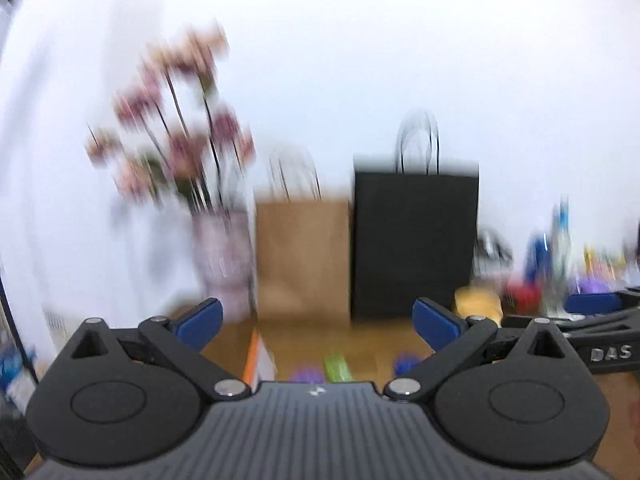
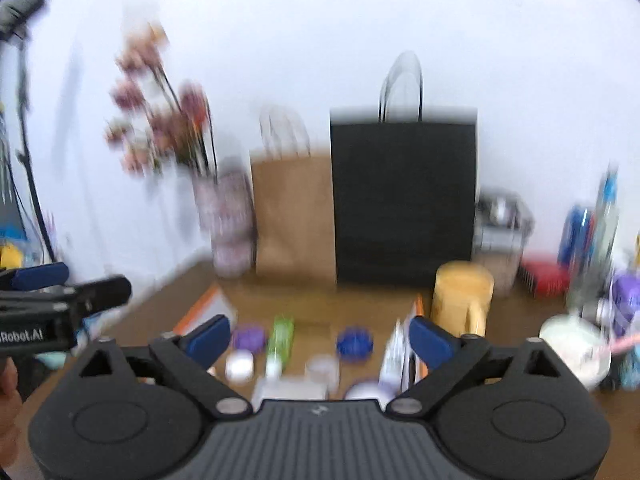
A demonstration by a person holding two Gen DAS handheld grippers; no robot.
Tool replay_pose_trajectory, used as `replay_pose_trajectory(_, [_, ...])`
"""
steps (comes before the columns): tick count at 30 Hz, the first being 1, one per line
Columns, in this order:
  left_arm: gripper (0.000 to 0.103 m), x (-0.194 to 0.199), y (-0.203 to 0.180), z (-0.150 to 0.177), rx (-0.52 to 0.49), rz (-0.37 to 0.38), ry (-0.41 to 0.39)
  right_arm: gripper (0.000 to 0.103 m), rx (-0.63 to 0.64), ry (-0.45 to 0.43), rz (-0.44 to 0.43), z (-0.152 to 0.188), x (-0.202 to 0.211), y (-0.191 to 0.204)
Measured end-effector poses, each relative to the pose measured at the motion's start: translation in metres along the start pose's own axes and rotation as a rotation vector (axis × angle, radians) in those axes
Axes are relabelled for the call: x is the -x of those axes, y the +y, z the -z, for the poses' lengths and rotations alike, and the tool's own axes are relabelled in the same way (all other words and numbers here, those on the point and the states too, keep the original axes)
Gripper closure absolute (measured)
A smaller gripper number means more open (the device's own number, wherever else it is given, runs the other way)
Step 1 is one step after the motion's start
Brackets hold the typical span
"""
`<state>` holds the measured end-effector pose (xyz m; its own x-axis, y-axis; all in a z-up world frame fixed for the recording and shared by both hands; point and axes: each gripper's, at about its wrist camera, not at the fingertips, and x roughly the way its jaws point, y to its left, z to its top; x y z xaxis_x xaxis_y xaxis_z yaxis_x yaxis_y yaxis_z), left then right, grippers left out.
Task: Organize rigid objects
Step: 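Open both tools and lift them out of the box, then move both tools toward the red-and-white lint brush beside the box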
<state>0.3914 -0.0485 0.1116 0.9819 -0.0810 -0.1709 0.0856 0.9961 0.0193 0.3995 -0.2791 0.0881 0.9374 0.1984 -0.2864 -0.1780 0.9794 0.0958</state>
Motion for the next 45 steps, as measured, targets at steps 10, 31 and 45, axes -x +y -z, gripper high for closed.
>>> replay_pose_trajectory(10, [0.000,0.031,-0.003,0.049,0.009,0.027,-0.034,0.000,0.030,-0.114,0.047,0.053,0.021,0.006])
replay_pose_trajectory(31, [0.000,0.223,0.025,0.136,-0.001,0.030,-0.003,0.000,0.054,-0.125,0.031,0.165,0.208,0.048])
replay_pose_trajectory(45, [0.000,0.209,0.022,0.141,0.004,0.041,0.074,0.000,0.062,-0.041,0.055,0.174,0.198,0.044])
